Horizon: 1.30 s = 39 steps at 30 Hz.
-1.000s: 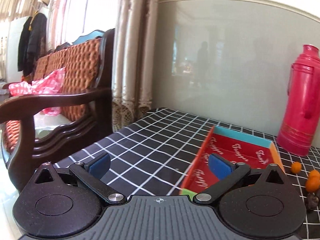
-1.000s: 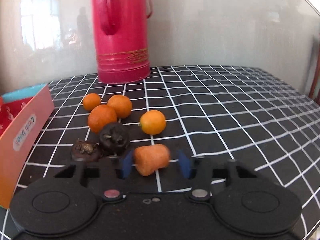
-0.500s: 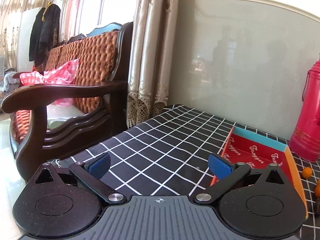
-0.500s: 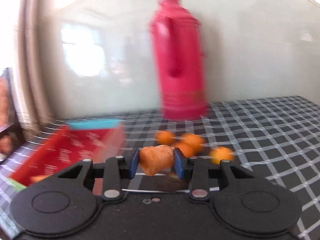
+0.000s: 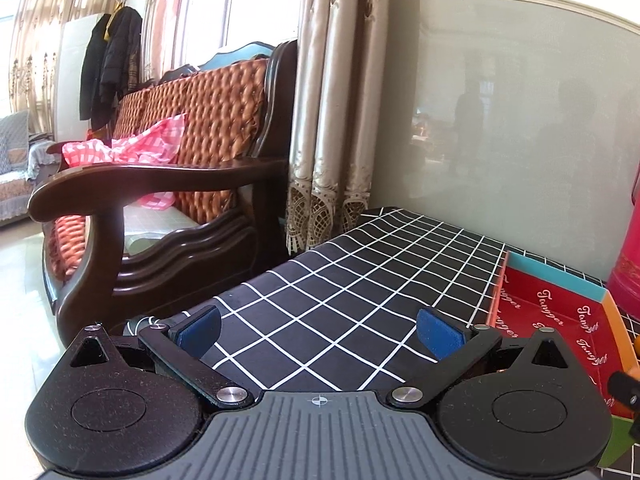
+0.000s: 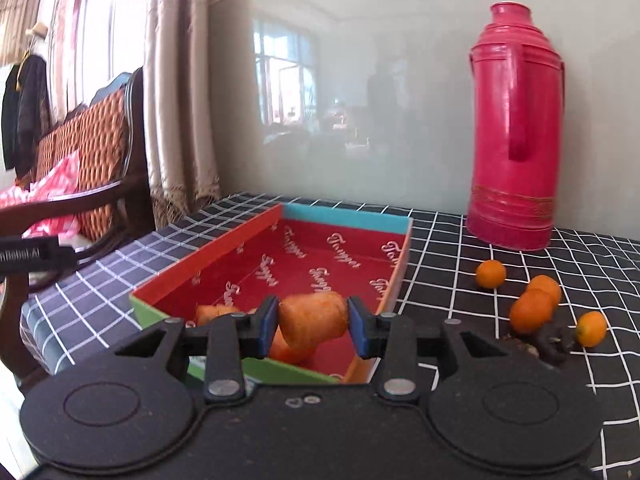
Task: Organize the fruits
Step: 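Carry the carrot chunk into the box and open the right gripper, then grasp a dark brown round fruit with the left gripper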
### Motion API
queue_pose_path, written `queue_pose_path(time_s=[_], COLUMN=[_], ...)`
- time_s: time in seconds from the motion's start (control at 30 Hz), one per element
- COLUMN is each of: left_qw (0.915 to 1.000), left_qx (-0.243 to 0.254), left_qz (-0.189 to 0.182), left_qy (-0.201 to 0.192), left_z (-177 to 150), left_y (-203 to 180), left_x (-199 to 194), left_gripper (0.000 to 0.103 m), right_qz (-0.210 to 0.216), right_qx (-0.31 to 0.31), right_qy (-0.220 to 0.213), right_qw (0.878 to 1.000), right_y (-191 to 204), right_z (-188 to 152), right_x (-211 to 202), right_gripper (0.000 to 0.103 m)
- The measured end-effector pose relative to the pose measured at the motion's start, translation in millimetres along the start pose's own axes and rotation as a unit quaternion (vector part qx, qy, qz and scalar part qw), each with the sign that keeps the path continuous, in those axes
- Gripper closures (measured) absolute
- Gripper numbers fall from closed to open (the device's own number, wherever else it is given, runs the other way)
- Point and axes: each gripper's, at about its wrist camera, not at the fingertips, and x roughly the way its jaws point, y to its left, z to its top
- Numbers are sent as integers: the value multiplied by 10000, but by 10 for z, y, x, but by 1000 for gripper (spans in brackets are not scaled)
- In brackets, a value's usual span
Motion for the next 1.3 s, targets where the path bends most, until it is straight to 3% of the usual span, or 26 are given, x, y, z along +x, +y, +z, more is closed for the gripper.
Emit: queue_pose_path(time_s=[0.1,0.17,0.4,0.53,0.67,0.73,0.87,0.93,1.07,1.17,1.27,1.3], left_qw=[10000,10000,9995,9975,9907,9839,9607,9447,9126,9040,9002,9000], left_qx=[2,12,144,324,590,791,1291,1619,2203,2401,2471,2471], left_qz=[-21,-55,-274,-596,-1182,-1553,-2423,-2806,-3411,-3530,-3584,-3580], left_qy=[10,12,-67,-180,-336,-385,-415,-503,-471,-211,163,273], left_z=[1,0,-11,-22,-54,-76,-191,-281,-499,-638,-720,-737], left_y=[-7,-29,-204,-402,-707,-918,-1399,-1659,-2135,-2414,-2627,-2669], left_x=[3,-2,-85,-189,-347,-427,-626,-751,-943,-902,-781,-739], left_gripper=[0,0,0,0,0,0,0,0,1,1,19,20], right_qz=[-33,-138,-1018,-2020,-3121,-3456,-4020,-4143,-4089,-4128,-4126,-4117], right_qx=[48,171,643,1007,1312,1458,1609,1657,1853,1876,1956,1993], right_qy=[-119,-267,-598,-715,-575,-512,-433,-436,-507,-538,-556,-554], right_qw=[9999,9994,9909,9716,9392,9256,9003,8939,8921,8897,8879,8875], right_y=[-8,-72,-452,-734,-1048,-1193,-1451,-1549,-1698,-1808,-1863,-1889], right_z=[10,8,18,-7,-48,-88,-161,-198,-269,-294,-318,-331], right_x=[-54,-113,-326,-485,-620,-691,-839,-936,-1109,-1169,-1259,-1279], right_gripper=[56,36,22,6,6,6,6,6,6,6,6,6])
